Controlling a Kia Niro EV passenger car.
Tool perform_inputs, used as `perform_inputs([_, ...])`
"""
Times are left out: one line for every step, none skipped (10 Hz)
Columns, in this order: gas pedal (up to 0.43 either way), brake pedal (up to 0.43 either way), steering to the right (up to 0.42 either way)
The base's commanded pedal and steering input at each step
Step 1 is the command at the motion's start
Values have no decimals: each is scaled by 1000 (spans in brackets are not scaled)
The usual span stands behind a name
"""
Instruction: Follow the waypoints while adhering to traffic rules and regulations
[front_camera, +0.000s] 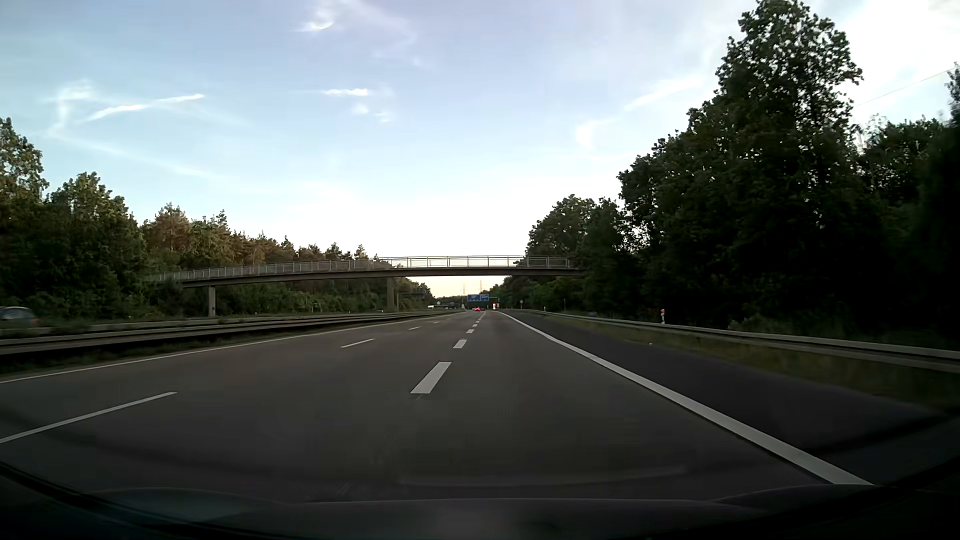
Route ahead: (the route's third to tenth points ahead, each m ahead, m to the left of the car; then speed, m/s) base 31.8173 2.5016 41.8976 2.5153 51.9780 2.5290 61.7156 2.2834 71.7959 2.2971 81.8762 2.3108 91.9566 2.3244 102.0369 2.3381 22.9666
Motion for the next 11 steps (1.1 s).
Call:
perform_inputs([138,0,-6])
perform_inputs([138,0,-6])
perform_inputs([138,0,-6])
perform_inputs([138,0,-6])
perform_inputs([138,0,-6])
perform_inputs([138,0,-6])
perform_inputs([138,0,-6])
perform_inputs([138,0,-6])
perform_inputs([138,0,-6])
perform_inputs([138,0,-6])
perform_inputs([138,0,-6])
